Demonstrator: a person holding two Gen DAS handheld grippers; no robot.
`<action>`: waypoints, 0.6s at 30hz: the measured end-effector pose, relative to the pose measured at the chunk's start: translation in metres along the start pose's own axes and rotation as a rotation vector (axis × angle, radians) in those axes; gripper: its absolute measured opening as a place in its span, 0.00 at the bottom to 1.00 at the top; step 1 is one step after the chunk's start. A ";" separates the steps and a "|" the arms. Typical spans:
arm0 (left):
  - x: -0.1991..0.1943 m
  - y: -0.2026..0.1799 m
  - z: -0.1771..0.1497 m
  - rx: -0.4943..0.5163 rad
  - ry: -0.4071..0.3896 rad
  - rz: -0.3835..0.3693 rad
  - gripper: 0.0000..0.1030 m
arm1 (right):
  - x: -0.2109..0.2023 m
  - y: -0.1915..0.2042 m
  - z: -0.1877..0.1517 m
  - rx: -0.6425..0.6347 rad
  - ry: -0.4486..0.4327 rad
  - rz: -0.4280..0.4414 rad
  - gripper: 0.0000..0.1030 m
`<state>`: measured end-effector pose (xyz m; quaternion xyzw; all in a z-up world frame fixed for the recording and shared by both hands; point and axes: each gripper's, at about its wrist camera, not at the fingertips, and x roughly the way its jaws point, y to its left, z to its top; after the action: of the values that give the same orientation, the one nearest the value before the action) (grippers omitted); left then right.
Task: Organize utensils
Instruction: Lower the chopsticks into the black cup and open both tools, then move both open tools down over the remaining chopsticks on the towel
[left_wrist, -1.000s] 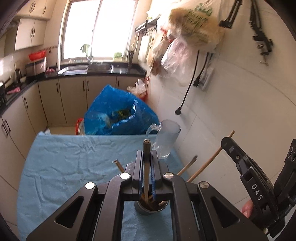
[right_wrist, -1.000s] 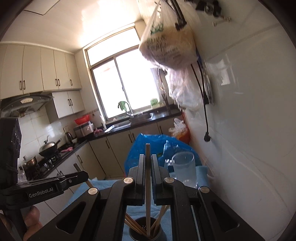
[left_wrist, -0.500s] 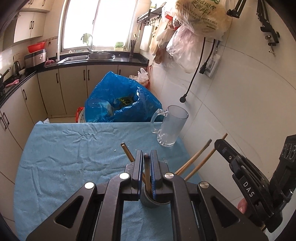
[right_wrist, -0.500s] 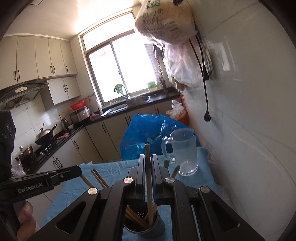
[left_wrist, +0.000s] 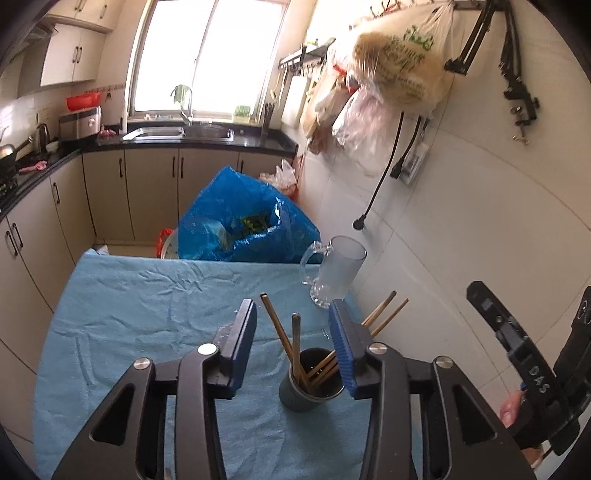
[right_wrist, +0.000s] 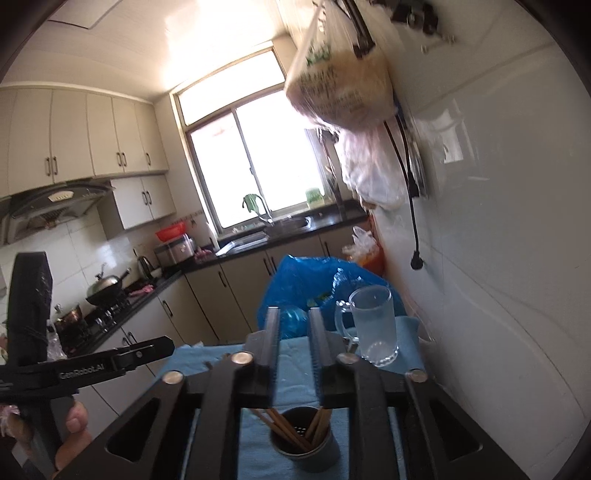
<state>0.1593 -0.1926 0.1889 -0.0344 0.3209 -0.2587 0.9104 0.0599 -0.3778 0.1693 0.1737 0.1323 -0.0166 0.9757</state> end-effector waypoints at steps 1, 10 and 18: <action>-0.006 0.001 -0.001 0.002 -0.009 0.002 0.42 | -0.007 0.003 0.001 0.002 -0.010 0.006 0.31; -0.054 0.015 -0.024 0.011 -0.036 0.020 0.54 | -0.049 0.025 -0.009 0.010 -0.035 0.040 0.45; -0.073 0.054 -0.064 -0.018 0.016 0.062 0.60 | -0.051 0.048 -0.056 -0.003 0.092 0.072 0.52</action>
<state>0.0971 -0.1032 0.1665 -0.0306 0.3314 -0.2275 0.9151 0.0006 -0.3138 0.1478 0.1773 0.1706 0.0266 0.9689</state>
